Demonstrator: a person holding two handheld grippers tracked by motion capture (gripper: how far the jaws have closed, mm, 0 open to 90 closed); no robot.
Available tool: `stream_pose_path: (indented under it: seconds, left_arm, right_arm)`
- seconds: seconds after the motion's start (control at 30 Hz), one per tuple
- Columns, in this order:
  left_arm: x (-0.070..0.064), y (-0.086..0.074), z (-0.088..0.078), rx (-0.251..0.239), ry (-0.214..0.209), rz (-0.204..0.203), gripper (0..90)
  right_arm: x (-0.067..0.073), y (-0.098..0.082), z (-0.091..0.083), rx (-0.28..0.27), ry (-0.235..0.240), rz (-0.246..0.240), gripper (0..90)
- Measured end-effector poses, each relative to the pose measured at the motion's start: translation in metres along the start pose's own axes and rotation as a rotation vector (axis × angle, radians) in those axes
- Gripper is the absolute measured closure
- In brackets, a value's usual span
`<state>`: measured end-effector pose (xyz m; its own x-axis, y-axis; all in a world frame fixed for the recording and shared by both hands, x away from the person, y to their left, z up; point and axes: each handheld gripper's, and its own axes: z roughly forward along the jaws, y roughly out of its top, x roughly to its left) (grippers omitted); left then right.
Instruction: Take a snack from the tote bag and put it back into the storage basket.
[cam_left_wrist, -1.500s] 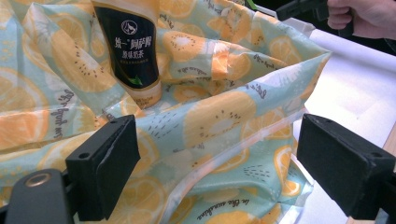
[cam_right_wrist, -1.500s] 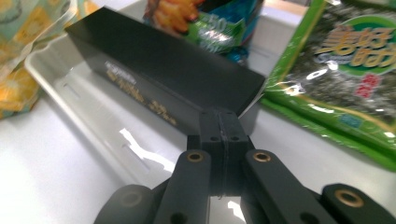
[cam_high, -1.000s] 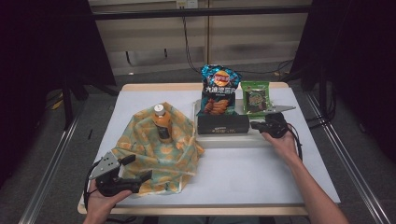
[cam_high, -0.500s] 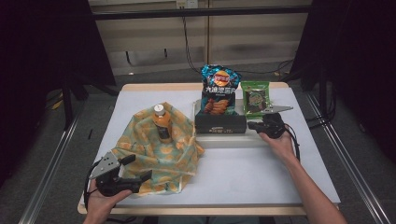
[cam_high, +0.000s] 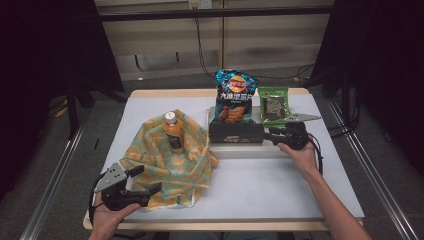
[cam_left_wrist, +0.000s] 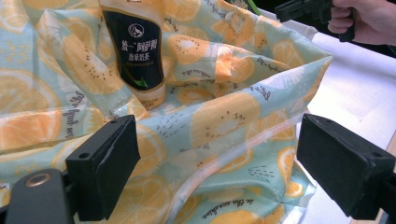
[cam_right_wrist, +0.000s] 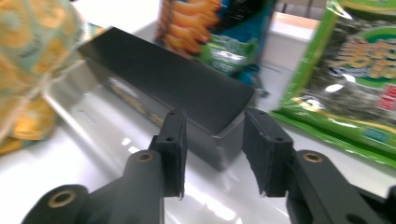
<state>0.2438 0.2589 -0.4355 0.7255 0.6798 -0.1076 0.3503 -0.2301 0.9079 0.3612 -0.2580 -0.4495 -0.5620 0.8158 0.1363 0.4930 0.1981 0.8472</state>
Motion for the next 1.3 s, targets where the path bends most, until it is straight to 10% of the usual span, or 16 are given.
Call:
stream_pose_path:
  seconds: [1.3]
  left_arm:
    - [0.005,-0.001,-0.002,-0.011,0.008,-0.019,12.7]
  right_arm:
    - [0.147,0.061,0.047,-0.128,0.31,-0.13,38.7]
